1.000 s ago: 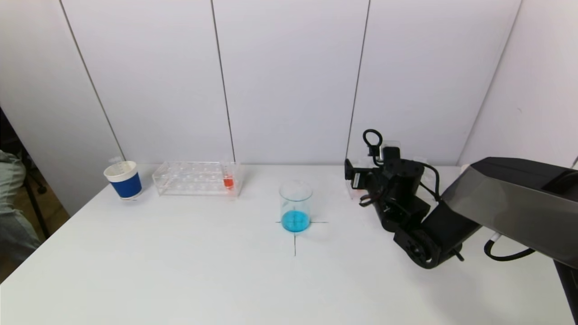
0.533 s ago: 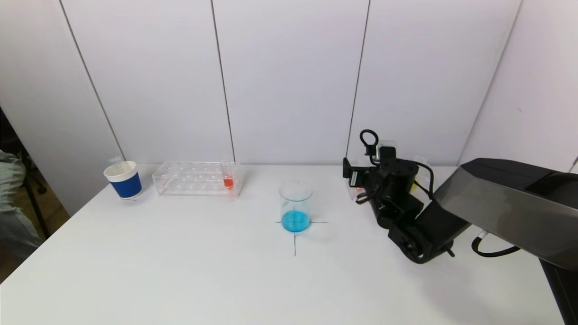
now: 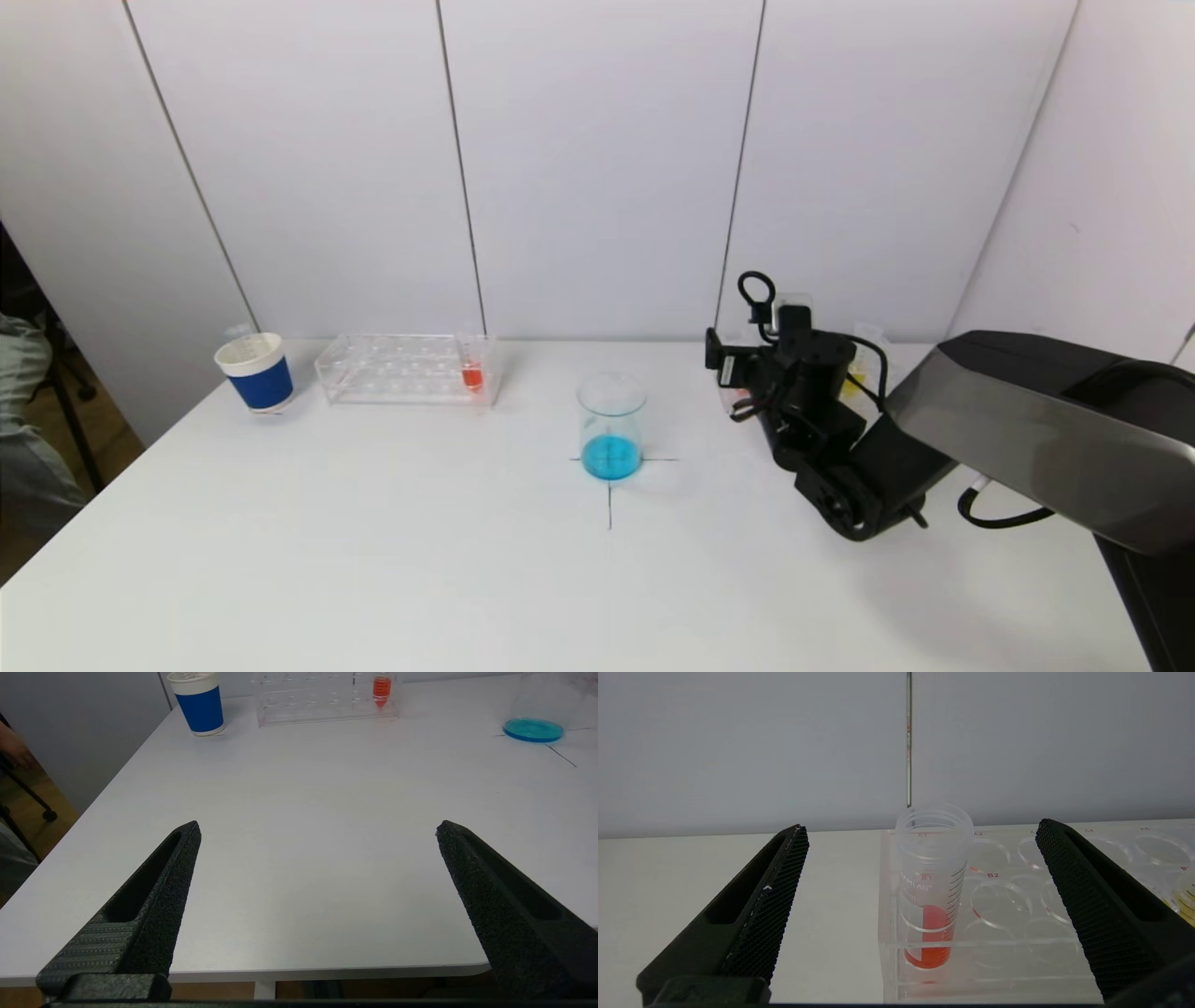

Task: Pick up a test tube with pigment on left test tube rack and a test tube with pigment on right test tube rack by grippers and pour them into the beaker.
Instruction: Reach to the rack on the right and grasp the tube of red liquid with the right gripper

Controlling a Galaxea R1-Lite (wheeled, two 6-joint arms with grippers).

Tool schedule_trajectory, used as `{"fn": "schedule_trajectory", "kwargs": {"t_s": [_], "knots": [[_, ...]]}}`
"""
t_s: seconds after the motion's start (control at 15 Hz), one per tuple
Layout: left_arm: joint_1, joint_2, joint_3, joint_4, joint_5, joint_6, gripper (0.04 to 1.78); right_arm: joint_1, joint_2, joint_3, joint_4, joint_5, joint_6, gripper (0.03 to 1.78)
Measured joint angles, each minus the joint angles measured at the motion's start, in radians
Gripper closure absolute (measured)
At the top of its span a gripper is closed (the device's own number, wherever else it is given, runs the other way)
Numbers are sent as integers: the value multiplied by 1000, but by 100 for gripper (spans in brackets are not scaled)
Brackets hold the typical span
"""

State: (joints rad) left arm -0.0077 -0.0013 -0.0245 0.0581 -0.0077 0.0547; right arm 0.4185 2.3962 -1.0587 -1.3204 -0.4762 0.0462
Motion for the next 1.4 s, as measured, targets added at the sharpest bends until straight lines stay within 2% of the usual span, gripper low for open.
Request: {"fn": "schedule_trajectory", "kwargs": {"t_s": [1.4], "knots": [[0, 0, 0, 0, 0, 0, 6, -8, 44, -35, -16, 2, -5, 4]]}}
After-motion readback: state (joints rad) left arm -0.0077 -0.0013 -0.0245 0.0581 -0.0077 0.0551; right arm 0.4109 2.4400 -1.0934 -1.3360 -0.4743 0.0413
